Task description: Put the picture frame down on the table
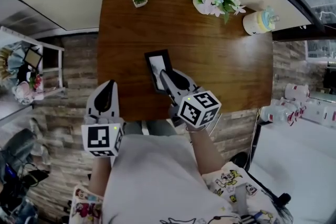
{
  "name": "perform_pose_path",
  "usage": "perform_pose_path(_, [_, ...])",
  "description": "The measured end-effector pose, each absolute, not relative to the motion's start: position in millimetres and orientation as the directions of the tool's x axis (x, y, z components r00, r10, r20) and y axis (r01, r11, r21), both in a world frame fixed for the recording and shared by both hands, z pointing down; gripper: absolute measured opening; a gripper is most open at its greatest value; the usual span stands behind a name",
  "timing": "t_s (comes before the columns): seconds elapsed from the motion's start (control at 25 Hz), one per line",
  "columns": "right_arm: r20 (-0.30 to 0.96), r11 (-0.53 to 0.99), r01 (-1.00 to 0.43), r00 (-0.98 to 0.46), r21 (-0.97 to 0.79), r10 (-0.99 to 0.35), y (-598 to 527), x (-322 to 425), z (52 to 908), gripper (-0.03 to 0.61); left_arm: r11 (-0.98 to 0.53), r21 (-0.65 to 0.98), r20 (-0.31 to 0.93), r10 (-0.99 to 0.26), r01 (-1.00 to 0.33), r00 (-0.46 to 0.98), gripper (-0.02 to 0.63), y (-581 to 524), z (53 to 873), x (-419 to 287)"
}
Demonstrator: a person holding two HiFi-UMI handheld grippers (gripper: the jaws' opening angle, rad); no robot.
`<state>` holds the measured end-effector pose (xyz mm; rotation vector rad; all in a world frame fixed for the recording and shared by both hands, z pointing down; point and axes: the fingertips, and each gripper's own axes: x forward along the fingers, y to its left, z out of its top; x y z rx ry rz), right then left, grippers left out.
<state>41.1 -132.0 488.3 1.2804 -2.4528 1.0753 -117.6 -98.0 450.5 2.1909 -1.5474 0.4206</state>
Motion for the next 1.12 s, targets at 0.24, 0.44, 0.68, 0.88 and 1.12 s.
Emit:
perform_pose_path(0.24, [0.467, 0.318, -0.739, -0.638, -0.594, -0.612, -126, 34, 511, 0.055, -0.304, 0.174, 0.480, -0.804, -0.937, 0.350, 0.003, -97, 459, -114])
perform_pose_path(0.44, [0.464, 0.278, -0.700, -0.668, -0.658, -0.582, -125, 25, 526, 0.055, -0.309, 0.176, 0.486, -0.798, -0.935, 0.356, 0.003, -98, 465, -114])
perform_pose_path(0.68, [0.470, 0.237, -0.662, -0.698, -0.711, -0.540, -123, 13, 546, 0.054, -0.303, 0.181, 0.493, -0.795, -0.936, 0.353, 0.003, -98, 473, -116])
perform_pose_path(0.88, [0.470, 0.193, -0.630, -0.718, -0.752, -0.514, -124, 7, 557, 0.054, -0.296, 0.183, 0.502, -0.792, -0.937, 0.348, 0.003, -98, 479, -118])
perform_pose_path(1.12, [0.462, 0.156, -0.593, -0.743, -0.790, -0.484, -125, -2, 568, 0.055, -0.287, 0.188, 0.502, -0.794, -0.939, 0.343, 0.003, -100, 481, -120])
